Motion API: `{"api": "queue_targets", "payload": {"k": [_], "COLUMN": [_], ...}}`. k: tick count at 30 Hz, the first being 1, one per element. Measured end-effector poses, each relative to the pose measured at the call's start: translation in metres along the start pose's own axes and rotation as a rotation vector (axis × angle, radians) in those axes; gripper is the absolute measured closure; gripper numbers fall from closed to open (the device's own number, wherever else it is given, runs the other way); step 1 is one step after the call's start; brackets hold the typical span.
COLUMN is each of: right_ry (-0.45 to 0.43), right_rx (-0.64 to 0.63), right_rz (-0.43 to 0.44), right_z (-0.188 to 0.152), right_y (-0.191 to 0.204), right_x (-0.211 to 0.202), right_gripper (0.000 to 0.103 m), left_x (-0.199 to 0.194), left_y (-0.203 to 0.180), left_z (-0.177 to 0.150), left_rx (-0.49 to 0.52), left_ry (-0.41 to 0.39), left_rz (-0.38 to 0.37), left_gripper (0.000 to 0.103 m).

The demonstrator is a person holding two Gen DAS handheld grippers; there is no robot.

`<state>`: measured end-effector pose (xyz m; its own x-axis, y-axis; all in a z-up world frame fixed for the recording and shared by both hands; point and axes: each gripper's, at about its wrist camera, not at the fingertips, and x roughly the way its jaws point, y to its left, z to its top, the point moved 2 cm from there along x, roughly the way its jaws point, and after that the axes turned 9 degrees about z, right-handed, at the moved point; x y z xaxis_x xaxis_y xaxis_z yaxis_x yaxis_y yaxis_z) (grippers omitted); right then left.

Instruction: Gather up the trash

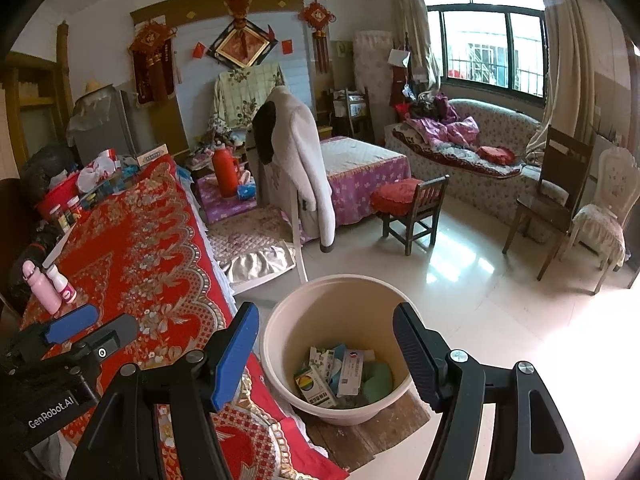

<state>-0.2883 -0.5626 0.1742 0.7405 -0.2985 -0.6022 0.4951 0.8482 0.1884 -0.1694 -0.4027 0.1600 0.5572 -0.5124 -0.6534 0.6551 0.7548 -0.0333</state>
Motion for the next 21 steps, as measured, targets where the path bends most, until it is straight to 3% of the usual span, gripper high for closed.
{"api": "queue_targets", "payload": {"k": [21], "right_ry": [0.015], "right_rx": [0.004], "right_rz": [0.003], "right_z": [-0.0001], "right_y": [0.0031], "right_x": [0.0048], "right_gripper": [0.034], "left_x": [0.0046], "left_y": [-0.0003], "left_z": [0.0011], "left_rx": [0.003], "left_ry": [0.016], "left_rz": [-0.009], "left_gripper": [0.036]}}
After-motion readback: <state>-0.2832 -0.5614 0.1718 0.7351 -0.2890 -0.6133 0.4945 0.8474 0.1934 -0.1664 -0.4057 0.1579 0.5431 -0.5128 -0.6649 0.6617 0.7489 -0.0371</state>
